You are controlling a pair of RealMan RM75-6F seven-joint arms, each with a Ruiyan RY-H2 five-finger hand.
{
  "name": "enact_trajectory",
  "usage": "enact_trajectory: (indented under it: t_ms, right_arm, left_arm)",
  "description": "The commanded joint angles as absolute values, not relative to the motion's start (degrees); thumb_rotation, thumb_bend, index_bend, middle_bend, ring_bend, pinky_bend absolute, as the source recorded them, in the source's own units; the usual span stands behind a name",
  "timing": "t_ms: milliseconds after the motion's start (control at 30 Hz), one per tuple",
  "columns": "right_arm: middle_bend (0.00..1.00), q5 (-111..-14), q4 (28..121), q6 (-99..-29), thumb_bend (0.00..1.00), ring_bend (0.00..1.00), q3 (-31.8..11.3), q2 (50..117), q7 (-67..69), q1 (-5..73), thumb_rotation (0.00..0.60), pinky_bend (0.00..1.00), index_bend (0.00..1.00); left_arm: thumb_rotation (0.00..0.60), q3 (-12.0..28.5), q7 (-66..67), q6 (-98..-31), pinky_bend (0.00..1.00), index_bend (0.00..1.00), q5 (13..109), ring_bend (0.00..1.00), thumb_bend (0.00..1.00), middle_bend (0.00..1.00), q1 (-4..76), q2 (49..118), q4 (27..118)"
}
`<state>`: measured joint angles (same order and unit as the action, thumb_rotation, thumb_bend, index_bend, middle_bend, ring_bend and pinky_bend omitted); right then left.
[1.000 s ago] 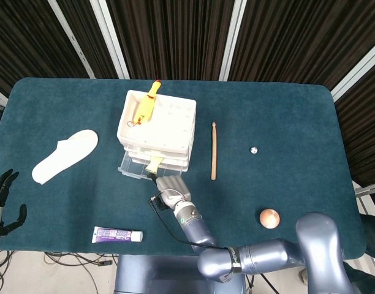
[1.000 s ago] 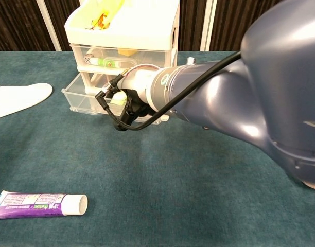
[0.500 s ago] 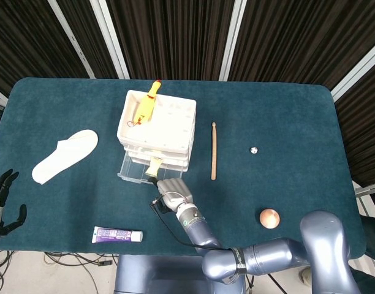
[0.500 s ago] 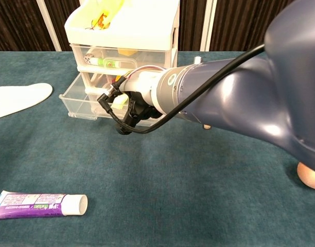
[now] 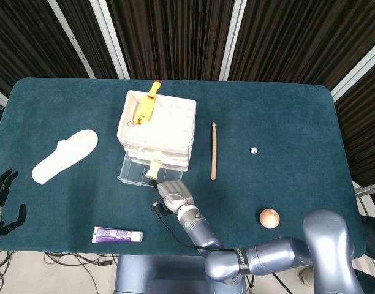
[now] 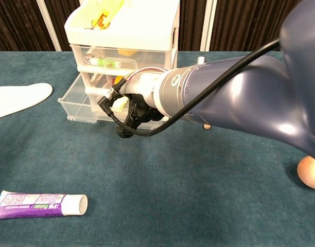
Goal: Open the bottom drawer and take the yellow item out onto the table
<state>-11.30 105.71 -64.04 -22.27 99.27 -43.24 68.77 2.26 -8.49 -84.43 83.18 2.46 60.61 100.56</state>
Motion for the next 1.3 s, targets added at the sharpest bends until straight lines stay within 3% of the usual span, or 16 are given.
enact_trajectory:
  t_ms: [33, 867, 1300]
  right_arm:
    - [1.0, -11.4, 105.8, -64.0, 0.56, 1.0, -22.0, 99.3, -43.1, 69.0, 0.6, 1.0, 0.2]
    - [1.0, -10.9, 107.7, -64.9, 0.55, 1.0, -21.4, 97.6, -41.7, 70.3, 0.6, 1.0, 0.2]
    - [1.0, -16.0, 108.3, -63.8, 0.39, 1.0, -24.3, 94.9, -36.9, 69.4, 0.6, 1.0, 0.17]
  left_arm:
    - [0.6, 2.3, -8.5, -84.4, 0.0, 0.03, 83.2, 0.0, 0.51, 0.0, 2.5, 60.6, 100.6]
    - [0.6, 2.4, -8.5, -84.3, 0.0, 0.03, 82.9, 0.0, 0.51, 0.0, 2.5, 60.6, 100.7]
    - [0.6, 2.4, -8.4, -84.1, 0.0, 0.03, 82.7, 0.0, 0.51, 0.0, 2.5, 60.5, 100.8]
